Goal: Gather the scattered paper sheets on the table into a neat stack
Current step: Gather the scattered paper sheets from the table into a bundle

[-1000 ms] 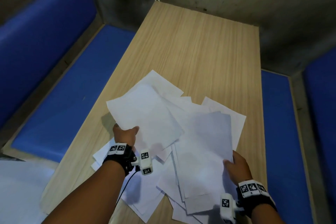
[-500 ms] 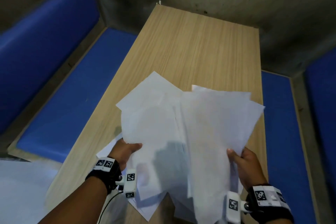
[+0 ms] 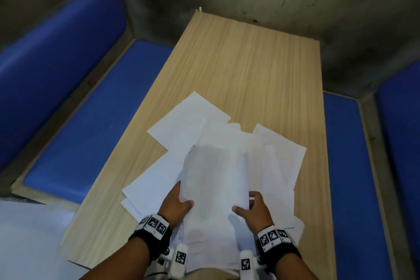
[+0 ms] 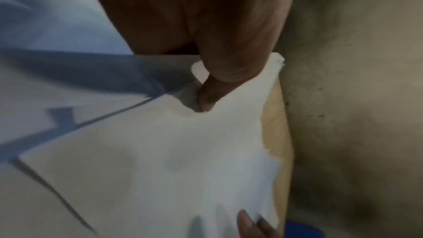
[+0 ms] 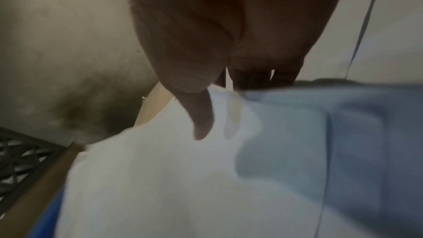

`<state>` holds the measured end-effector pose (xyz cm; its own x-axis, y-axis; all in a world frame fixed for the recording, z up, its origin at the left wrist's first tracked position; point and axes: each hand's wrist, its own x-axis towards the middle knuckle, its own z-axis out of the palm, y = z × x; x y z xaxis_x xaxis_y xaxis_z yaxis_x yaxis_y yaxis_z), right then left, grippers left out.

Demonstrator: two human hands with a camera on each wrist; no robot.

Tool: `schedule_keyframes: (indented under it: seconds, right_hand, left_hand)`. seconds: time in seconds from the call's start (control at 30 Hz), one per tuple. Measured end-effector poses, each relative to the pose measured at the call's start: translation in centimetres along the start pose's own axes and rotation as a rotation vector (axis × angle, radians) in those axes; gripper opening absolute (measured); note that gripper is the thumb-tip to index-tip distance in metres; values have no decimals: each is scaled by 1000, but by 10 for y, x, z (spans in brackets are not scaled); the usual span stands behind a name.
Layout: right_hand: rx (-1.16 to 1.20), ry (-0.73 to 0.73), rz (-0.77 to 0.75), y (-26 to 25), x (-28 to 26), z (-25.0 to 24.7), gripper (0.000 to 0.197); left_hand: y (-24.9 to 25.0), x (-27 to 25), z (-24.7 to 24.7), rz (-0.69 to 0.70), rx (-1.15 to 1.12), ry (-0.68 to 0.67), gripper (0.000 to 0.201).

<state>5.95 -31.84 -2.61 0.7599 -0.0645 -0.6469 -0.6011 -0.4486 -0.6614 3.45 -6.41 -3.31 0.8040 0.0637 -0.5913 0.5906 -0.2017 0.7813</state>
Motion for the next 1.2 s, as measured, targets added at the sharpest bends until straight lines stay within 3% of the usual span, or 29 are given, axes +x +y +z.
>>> schedule_keyframes:
  seconds: [0.1,0.2,0.23,0.33,0.43,0.63,0.8,0.9,0.97,1.1,1.2]
  right_hand:
    - [187,6,-37,-10,-6,-13,97]
    - [365,-13,-121,-28,-15,-26,103]
    - [391,3,-169,-36,-19,-31,96]
    - [328,105,-342,-60,-35,-45,44]
    - [315,120,-486,-74,-44,-53,38]
    - [250,70,-549,-67,-42,-42,50]
    - [182,107,-541,-65,-39,-29,40]
    - [135,146,-607,-69,-42,-25,60]
    - [130,153,-615,-63,-40,-23,62]
    - [48,60,-476,-42,-25,-23,39]
    - [-17,81,-326,-23,-3,-37,45]
  left_hand:
    - [27,-12,-8,160,18,23,54]
    - [57,-22,-24,307,-56,36,41]
    - [67,-27,-29,330,-78,41,36]
    - [90,-37,-39,384,-103,82,38]
    - [102,-41,-39,425,-166,78,42]
    - [84,-27,-28,425,-111,48,45]
    - [68,-20,-17,336,-75,47,30]
    - [67,-20,-15,275,-142,111,28]
    - [65,-20,-13,248,-160,126,29]
    - [63,-19,-9,167,-157,160,22]
    - [68,-14,-18,150,-191,328,13]
